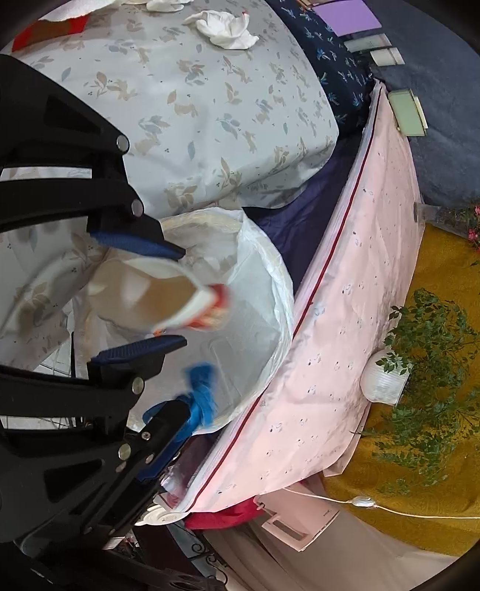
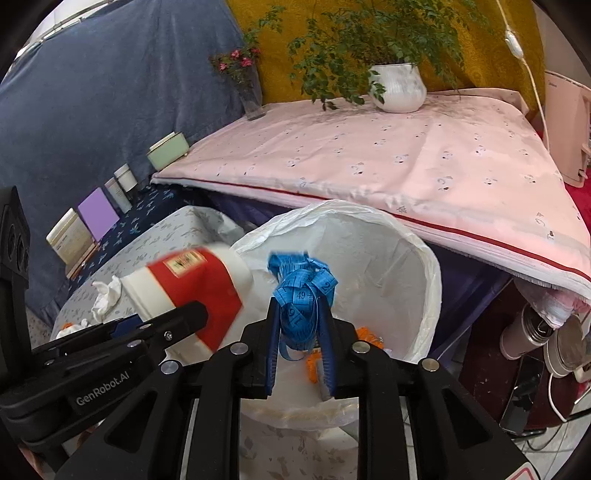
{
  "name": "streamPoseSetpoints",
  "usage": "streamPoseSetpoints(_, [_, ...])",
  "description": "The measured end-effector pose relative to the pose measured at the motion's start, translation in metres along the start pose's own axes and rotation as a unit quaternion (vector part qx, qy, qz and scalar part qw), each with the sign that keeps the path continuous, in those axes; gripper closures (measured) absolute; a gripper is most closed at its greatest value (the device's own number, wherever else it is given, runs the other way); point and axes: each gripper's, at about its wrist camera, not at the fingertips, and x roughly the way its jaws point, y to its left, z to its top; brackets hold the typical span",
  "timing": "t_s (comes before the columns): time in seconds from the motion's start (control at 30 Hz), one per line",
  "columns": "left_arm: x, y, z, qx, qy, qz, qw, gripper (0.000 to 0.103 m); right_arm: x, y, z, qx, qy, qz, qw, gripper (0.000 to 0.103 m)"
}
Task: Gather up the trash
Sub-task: 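Carry the red cup and blue ribbon over the white mesh bin with both grippers, then open both grippers to drop the cup and ribbon into the bin, then move both grippers back over the remaining trash on the table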
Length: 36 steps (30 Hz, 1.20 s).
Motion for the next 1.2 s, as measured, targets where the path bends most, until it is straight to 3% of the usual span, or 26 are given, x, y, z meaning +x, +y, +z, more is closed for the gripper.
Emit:
streamPoseSetpoints(0.33, [-0.011, 0.020, -0.002, -0.017, -0.011, 0.031, 0.9993, 0.053, -0.003, 0.007, 0.002, -0.001, -0.005, 0.005, 1.000, 0.076])
streamPoseSetpoints(0.7, [-0.056, 0.054, -0.019, -0.037, -0.039, 0.086, 0.9949, 0.046, -0.018, 0.048, -0.004, -0.033, -0.008, 0.030, 0.999, 0.076])
streamPoseSetpoints(0.87, [-0.079, 0.084, -0.037, -0.059, -0.044, 0.117, 0.9904, 0.034, -0.022, 0.073, -0.011, -0.052, -0.001, 0.046, 0.998, 0.076])
streamPoseSetpoints(1.13, [-0.110, 0.138, -0.074, -0.103, -0.042, 0.169, 0.9793, 0.033, -0.022, 0.119, -0.033, -0.085, 0.022, 0.078, 0.993, 0.076])
streamPoseSetpoints(1.2, [-0.115, 0.150, -0.083, -0.113, -0.038, 0.180, 0.9764, 0.026, -0.022, 0.132, -0.039, -0.094, 0.027, 0.085, 0.992, 0.076])
